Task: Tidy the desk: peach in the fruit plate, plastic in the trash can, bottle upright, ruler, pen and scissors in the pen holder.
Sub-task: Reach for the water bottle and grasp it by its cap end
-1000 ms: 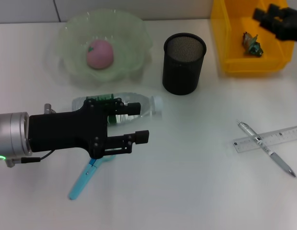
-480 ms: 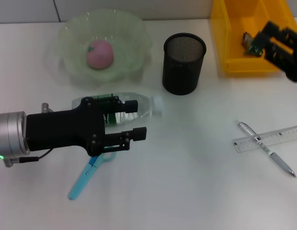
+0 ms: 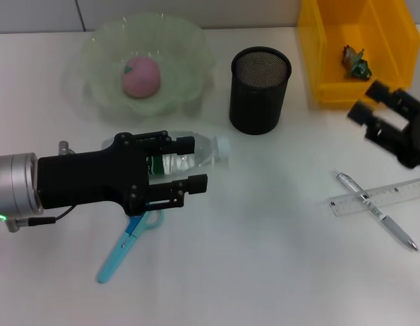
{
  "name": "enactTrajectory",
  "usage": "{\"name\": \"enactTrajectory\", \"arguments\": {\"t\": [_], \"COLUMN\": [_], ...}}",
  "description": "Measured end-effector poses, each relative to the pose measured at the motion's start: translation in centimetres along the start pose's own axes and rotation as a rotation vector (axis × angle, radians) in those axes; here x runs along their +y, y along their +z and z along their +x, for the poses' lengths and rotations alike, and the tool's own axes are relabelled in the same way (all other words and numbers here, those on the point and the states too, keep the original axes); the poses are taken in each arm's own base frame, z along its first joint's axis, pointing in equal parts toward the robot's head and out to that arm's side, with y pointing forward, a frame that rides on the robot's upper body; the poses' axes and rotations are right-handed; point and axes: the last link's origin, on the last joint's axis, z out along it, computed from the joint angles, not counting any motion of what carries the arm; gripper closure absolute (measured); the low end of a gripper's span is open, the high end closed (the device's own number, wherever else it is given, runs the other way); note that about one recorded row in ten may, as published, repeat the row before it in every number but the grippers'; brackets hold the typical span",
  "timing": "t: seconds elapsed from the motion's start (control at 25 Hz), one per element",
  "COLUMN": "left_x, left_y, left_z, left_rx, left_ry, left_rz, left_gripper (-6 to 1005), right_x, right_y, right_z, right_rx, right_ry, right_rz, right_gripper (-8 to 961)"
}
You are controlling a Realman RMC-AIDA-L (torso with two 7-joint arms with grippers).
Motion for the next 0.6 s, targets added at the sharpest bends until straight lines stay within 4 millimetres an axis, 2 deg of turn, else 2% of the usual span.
{"name": "enactTrajectory", "arguments": {"t": [0.24,0.6], "left_x": [-0.2,-0.6], "left_y": [0.0,-0.8], "left_z": [0.0,0.1], "left_rx": [-0.004,-0.015], "left_ry": [-0.005,-0.067], "left_rz": [0.013,0.035], "left_gripper": [337,338], "right_x": [1.5,1.5], "right_y": [-0.3,-0.4], "right_z": [1.0,1.7], "right_rx": [0.018,0.021], "right_ry": [-0.054,-0.043], "right_rz": [-0.075,-0.047], "right_gripper": [232,231]}}
